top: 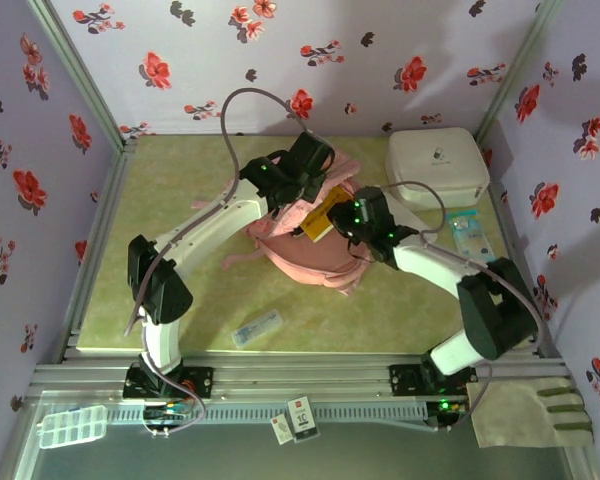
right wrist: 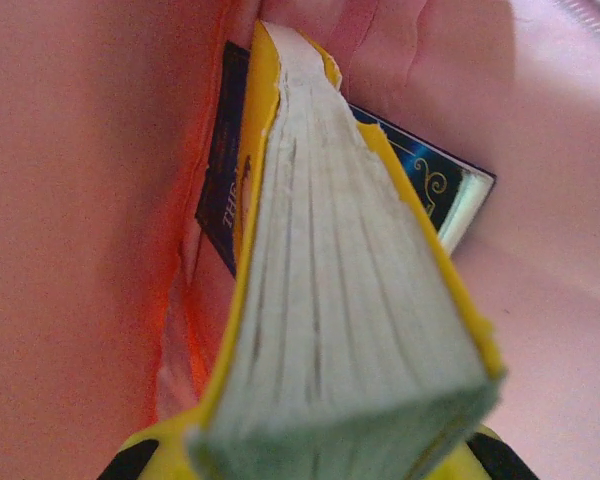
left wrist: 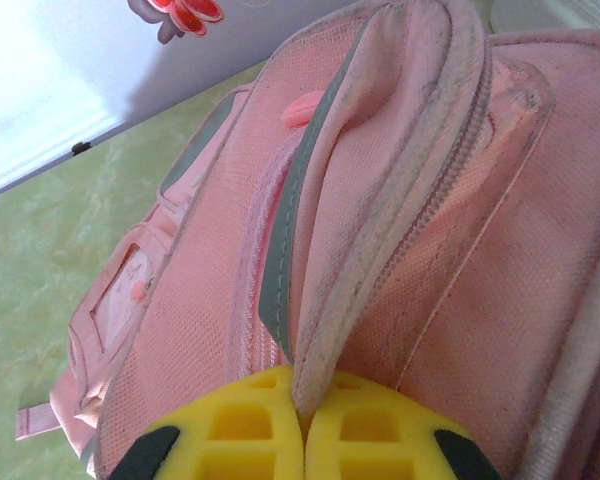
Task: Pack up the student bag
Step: Place the book in the student bag, then close the student bag at the top-center of the table.
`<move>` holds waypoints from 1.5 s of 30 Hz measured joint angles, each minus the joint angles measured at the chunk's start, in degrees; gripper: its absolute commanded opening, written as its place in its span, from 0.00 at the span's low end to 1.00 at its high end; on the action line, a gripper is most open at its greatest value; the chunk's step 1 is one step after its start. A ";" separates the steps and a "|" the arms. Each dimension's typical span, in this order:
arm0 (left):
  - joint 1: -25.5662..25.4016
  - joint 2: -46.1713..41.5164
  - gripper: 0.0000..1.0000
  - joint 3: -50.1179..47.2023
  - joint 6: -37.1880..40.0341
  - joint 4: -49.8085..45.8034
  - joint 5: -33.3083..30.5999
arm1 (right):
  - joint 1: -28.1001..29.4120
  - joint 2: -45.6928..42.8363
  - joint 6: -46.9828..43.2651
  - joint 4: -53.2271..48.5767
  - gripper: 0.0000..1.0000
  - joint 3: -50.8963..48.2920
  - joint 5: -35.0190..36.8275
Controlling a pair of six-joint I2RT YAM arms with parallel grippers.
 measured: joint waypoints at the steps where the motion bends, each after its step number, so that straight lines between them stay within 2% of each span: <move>1: 0.20 0.00 0.00 0.00 -0.11 0.00 0.33 | 0.15 1.29 0.59 0.39 0.01 0.72 0.48; 4: 0.98 0.00 0.00 -0.02 -0.81 0.22 1.57 | 0.26 5.81 1.55 0.81 0.04 4.39 1.36; 8: 2.12 -0.09 0.00 -0.57 -2.47 1.14 3.74 | 0.61 13.22 2.12 2.71 0.16 11.56 1.05; 12: 3.67 -0.96 0.00 -2.34 -4.46 2.29 6.58 | 0.55 16.79 2.32 3.32 0.44 13.73 -0.44; 16: 5.77 -1.97 0.00 -4.04 -6.60 3.21 9.03 | -0.52 12.46 2.12 2.56 0.52 8.28 -1.46; 21: 8.00 -2.71 0.01 -5.40 -8.57 3.93 13.09 | -4.28 -1.88 1.46 1.09 0.57 -1.03 -1.73; 22: 8.20 -2.71 0.05 -5.49 -8.79 4.07 13.94 | -4.94 -4.90 1.01 0.33 0.59 -2.32 -1.40; 23: 8.35 -2.71 0.13 -5.62 -8.87 4.17 14.73 | -5.68 -8.46 0.46 -0.90 0.60 -3.67 -0.63; 27: 8.79 -2.69 0.62 -5.73 -10.05 4.59 18.47 | -8.17 -19.71 -1.57 -6.95 0.67 -8.98 3.34; 30: 9.44 -2.82 0.78 -6.64 -11.21 6.40 21.16 | -9.42 -25.79 -3.52 -12.92 0.71 -12.33 7.28; 33: 10.84 -3.96 0.82 -10.84 -12.92 8.52 22.86 | -9.70 -29.22 -5.68 -17.07 0.74 -13.51 9.99; 37: 14.40 -7.32 0.83 -20.44 -16.85 11.87 24.13 | -9.70 -29.35 -8.26 -17.55 0.74 -13.51 10.12; 45: 29.14 -15.67 0.76 -44.22 -28.94 21.18 25.03 | -7.58 -18.91 -10.12 -12.76 0.73 -12.87 3.52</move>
